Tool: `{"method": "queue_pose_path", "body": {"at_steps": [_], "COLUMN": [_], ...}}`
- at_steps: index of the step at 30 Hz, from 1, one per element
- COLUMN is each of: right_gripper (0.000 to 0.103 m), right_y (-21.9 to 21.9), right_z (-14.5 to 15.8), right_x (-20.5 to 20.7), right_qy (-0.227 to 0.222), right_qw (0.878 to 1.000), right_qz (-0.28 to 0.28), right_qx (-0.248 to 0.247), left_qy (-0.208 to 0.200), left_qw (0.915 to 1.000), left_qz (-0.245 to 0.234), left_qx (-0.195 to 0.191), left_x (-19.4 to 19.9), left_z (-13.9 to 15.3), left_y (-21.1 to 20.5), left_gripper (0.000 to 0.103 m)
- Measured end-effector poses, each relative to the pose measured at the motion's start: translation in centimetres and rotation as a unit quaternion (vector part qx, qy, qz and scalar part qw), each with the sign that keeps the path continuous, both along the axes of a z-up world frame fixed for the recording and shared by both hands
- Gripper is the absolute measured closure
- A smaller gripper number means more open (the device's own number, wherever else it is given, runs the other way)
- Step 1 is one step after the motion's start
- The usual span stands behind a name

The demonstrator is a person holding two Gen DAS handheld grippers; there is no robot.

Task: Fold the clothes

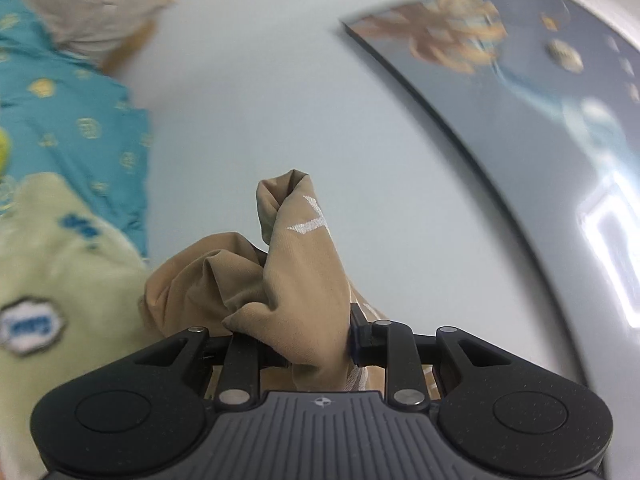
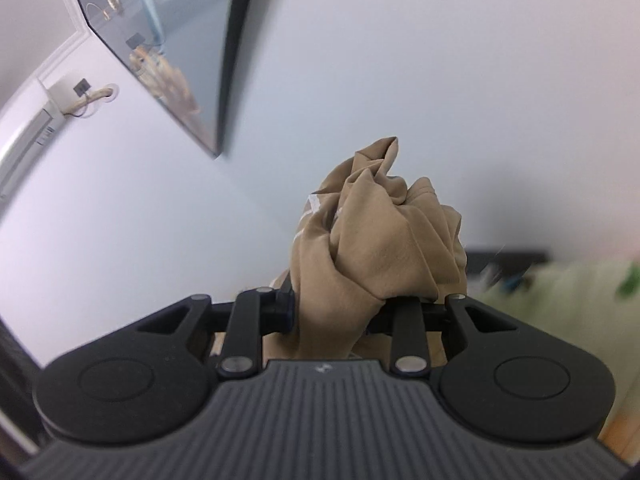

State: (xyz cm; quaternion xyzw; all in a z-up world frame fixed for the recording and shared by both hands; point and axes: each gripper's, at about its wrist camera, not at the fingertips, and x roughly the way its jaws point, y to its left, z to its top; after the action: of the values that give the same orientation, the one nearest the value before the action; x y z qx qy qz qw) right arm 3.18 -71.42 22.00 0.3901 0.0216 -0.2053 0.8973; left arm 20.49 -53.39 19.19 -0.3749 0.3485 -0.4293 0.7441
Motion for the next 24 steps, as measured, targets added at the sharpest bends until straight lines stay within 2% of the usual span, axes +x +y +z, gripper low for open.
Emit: {"method": "queue_pose_path", "body": {"at_steps": [2, 5, 7, 9, 11, 13, 14, 16, 18, 20, 21, 22, 23, 24], "right_gripper": [0.071, 0.071, 0.071, 0.071, 0.071, 0.070, 0.070, 0.070, 0.068, 0.062, 0.053, 0.038, 0.029, 0.012], "right_y": [-0.8, 0.1, 1.6, 3.3, 4.8, 5.4, 5.6, 5.6, 5.6, 5.6, 5.9, 6.4, 6.9, 7.8], "right_z": [-2.5, -6.9, -9.9, -12.6, -14.9, -16.7, -17.4, -17.6, -17.4, -16.8, -16.2, -15.5, -14.7, -13.7], "right_x": [-0.3, -1.4, -2.2, -3.6, -4.9, -5.6, -5.8, -5.9, -5.9, -5.7, -5.7, -6.1, -6.5, -7.3], "right_qy": [0.014, 0.053, 0.075, 0.091, 0.104, 0.108, 0.109, 0.109, 0.119, 0.138, 0.153, 0.162, 0.170, 0.165], "right_qw": [1.000, 0.998, 0.997, 0.995, 0.994, 0.994, 0.994, 0.994, 0.993, 0.990, 0.988, 0.986, 0.985, 0.986], "right_qz": [-0.015, -0.023, -0.016, 0.000, 0.003, 0.005, 0.006, 0.004, 0.002, 0.000, -0.008, -0.011, -0.014, -0.015], "right_qx": [-0.017, -0.028, -0.032, -0.031, -0.025, -0.011, -0.005, -0.004, 0.006, 0.024, 0.028, 0.023, 0.018, 0.002], "left_qy": [-0.005, 0.009, 0.018, 0.015, 0.001, -0.013, -0.020, -0.033, -0.049, -0.078, -0.100, -0.125, -0.150, -0.175], "left_qw": [0.9995, 0.9969, 0.9939, 0.9912, 0.9881, 0.9843, 0.9821, 0.9772, 0.9717, 0.9648, 0.9615, 0.9579, 0.9541, 0.9506], "left_qz": [-0.018, -0.046, -0.057, -0.059, -0.061, -0.063, -0.064, -0.066, -0.070, -0.066, -0.060, -0.053, -0.046, -0.040], "left_qx": [0.024, 0.063, 0.093, 0.117, 0.141, 0.164, 0.176, 0.199, 0.220, 0.242, 0.249, 0.253, 0.255, 0.253], "left_x": [-0.5, -1.6, -2.8, -3.9, -4.9, -5.8, -6.2, -7.1, -7.4, -8.2, -8.7, -9.2, -9.8, -10.8], "left_z": [-2.2, -6.7, -9.4, -10.8, -11.6, -12.5, -12.9, -13.8, -13.5, -11.9, -10.9, -9.7, -8.5, -7.0], "left_y": [-2.1, -2.9, -2.6, -1.9, -1.3, -0.8, -0.5, 0.1, 0.4, 0.7, 1.2, 2.0, 2.8, 3.8], "left_gripper": [0.075, 0.075, 0.074, 0.074, 0.069, 0.059, 0.057, 0.048, 0.040, 0.031, 0.026, 0.021, 0.020, 0.015]}}
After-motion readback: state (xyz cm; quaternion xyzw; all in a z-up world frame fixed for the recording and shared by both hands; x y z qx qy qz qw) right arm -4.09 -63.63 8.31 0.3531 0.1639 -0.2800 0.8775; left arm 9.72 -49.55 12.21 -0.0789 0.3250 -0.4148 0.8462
